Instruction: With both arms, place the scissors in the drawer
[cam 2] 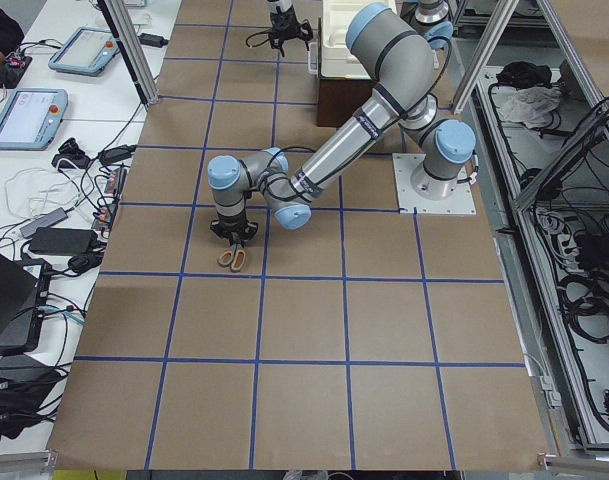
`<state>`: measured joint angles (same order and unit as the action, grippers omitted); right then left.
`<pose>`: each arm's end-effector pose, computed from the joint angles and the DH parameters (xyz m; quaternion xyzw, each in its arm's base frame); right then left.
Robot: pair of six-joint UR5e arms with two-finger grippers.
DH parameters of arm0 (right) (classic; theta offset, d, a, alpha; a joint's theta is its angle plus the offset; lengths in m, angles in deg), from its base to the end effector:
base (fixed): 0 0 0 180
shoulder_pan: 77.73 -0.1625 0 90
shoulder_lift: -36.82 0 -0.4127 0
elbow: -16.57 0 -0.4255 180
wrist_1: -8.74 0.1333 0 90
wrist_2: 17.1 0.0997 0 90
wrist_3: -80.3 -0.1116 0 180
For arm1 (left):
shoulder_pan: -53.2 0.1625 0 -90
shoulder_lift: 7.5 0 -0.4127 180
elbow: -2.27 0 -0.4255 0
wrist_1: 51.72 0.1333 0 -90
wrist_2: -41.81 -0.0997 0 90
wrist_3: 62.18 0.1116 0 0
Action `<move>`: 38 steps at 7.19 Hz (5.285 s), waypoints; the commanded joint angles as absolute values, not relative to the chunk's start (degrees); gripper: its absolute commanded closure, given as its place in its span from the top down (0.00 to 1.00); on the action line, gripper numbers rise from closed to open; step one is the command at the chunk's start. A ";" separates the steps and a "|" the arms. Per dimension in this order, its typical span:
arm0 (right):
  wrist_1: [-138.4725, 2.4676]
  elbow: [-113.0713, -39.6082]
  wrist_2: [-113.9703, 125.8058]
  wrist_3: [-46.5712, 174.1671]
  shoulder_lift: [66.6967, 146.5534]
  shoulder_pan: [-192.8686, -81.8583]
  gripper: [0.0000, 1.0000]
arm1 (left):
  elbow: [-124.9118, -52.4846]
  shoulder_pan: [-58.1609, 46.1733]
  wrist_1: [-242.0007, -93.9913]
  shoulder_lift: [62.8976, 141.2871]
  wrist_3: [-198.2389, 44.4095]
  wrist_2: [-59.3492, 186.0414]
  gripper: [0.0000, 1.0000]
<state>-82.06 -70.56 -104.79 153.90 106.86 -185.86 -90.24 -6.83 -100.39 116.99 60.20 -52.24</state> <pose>0.3214 -0.5387 0.2904 -0.7083 0.6912 0.1161 0.0836 0.2317 -0.6529 0.1431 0.7199 0.6921 0.0253 0.0451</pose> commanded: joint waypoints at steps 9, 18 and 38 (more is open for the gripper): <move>-83.01 -72.37 -105.52 154.13 106.08 -186.45 1.00 | -87.29 -16.84 -115.70 107.72 53.74 -52.22 0.00; -86.44 -74.05 -105.44 154.30 105.37 -186.45 1.00 | -87.90 -16.93 -115.70 108.25 53.57 -51.88 0.00; -102.51 -72.38 -105.61 155.53 103.09 -185.05 1.00 | -88.08 -16.85 -115.70 108.95 53.83 -51.44 0.00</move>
